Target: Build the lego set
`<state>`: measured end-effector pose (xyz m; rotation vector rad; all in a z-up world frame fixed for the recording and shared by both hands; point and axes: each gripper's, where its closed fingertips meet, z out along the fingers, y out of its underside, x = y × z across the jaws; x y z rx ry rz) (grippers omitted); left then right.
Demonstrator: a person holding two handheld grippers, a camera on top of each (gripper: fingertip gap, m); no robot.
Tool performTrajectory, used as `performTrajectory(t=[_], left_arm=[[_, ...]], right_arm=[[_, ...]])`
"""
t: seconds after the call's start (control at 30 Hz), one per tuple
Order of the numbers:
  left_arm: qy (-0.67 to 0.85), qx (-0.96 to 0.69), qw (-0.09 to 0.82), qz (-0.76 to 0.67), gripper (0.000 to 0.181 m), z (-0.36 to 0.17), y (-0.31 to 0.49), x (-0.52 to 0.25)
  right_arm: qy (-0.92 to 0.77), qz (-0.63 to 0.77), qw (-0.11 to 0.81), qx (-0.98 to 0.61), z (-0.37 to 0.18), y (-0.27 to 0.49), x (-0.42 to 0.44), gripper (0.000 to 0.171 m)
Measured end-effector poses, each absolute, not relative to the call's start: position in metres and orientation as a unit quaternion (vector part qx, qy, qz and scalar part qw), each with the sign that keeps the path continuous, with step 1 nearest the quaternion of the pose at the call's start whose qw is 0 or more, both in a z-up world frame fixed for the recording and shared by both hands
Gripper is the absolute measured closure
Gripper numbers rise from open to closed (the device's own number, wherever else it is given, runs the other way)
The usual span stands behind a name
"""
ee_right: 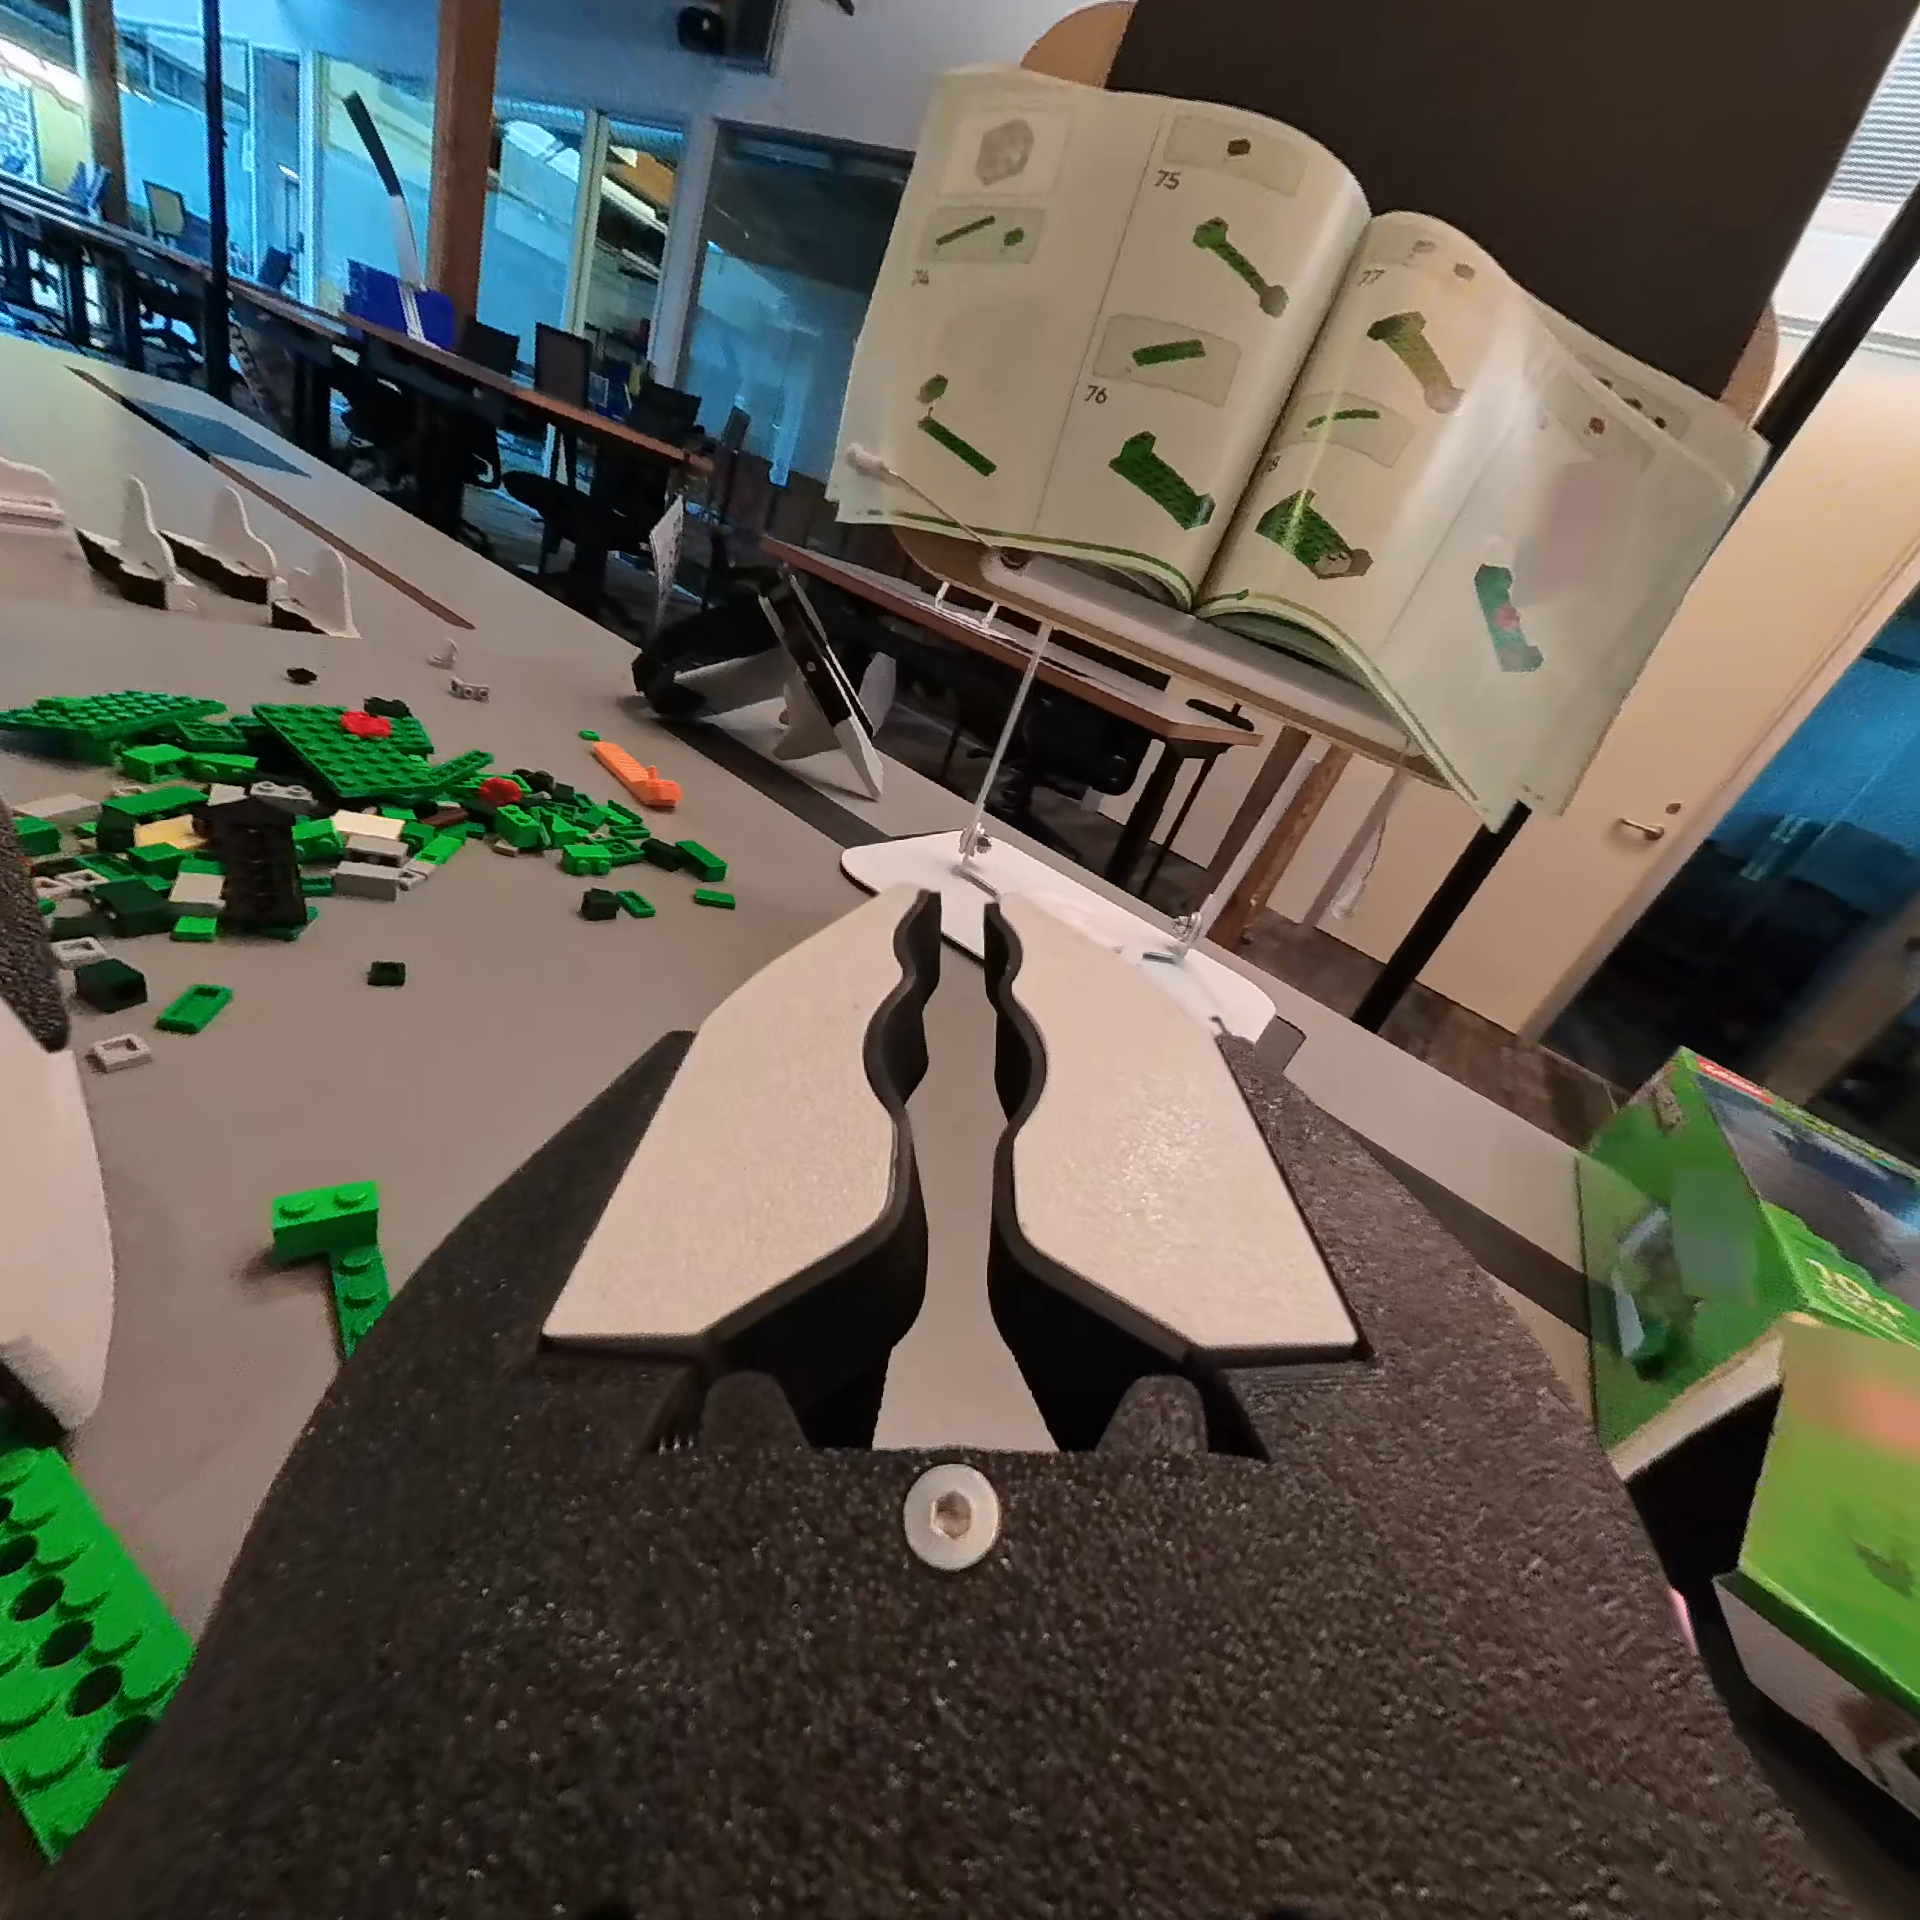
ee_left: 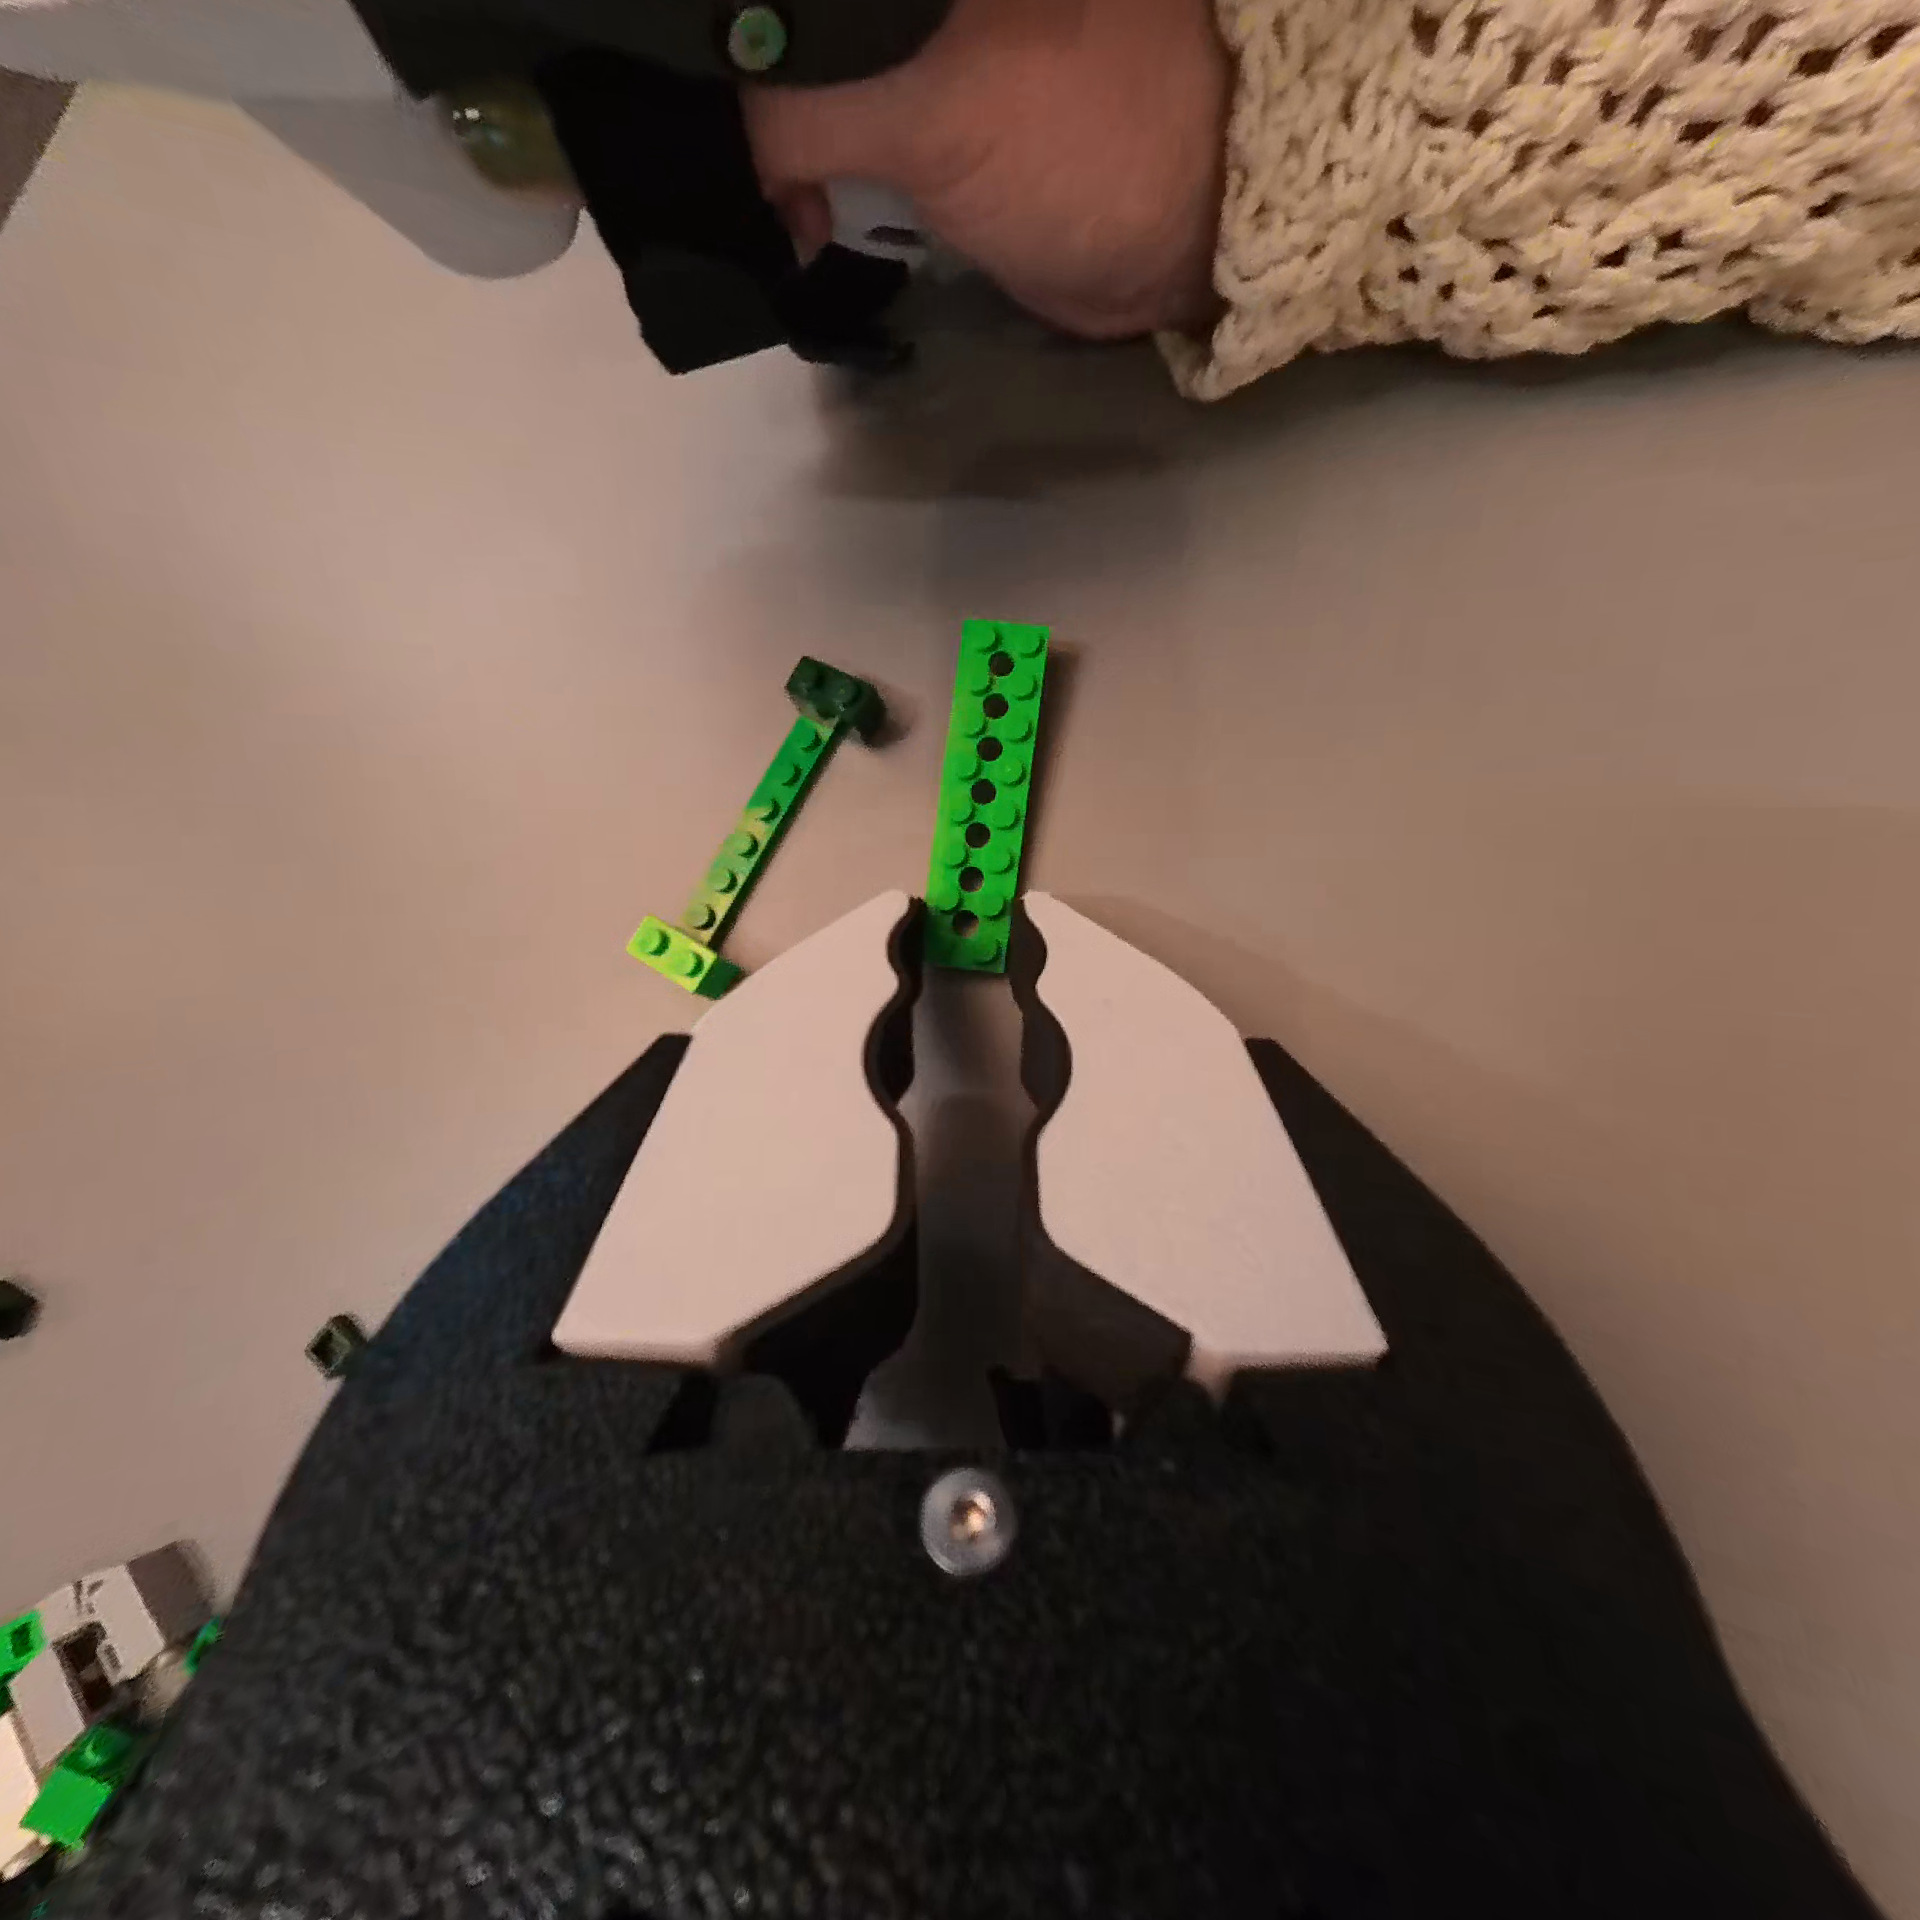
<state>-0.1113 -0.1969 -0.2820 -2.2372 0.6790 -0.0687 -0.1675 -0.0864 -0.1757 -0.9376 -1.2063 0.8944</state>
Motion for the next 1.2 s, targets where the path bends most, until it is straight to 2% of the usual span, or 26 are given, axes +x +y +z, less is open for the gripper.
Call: performTrajectory(t=[0.8,0.93,1.1,1.2], left_arm=[[0.260,-0.888,0.378,-0.035,0.166,-0.282,-0.201,-0.119],[0.269,-0.884,0.380,-0.036,0.155,-0.281,-0.202,-0.119],[0.304,-0.860,0.407,-0.046,0.152,-0.264,-0.209,-0.123],[0.328,-0.851,0.406,-0.060,0.152,-0.264,-0.216,-0.129]], right_arm=[[-0.537,0.396,0.619,-0.416,-0.180,-0.087,-0.172,0.163],[-0.538,0.396,0.617,-0.415,-0.180,-0.088,-0.173,0.163],[-0.532,0.410,0.617,-0.409,-0.174,-0.090,-0.165,0.162],[-0.585,0.427,0.585,-0.366,-0.179,-0.115,-0.151,0.159]])
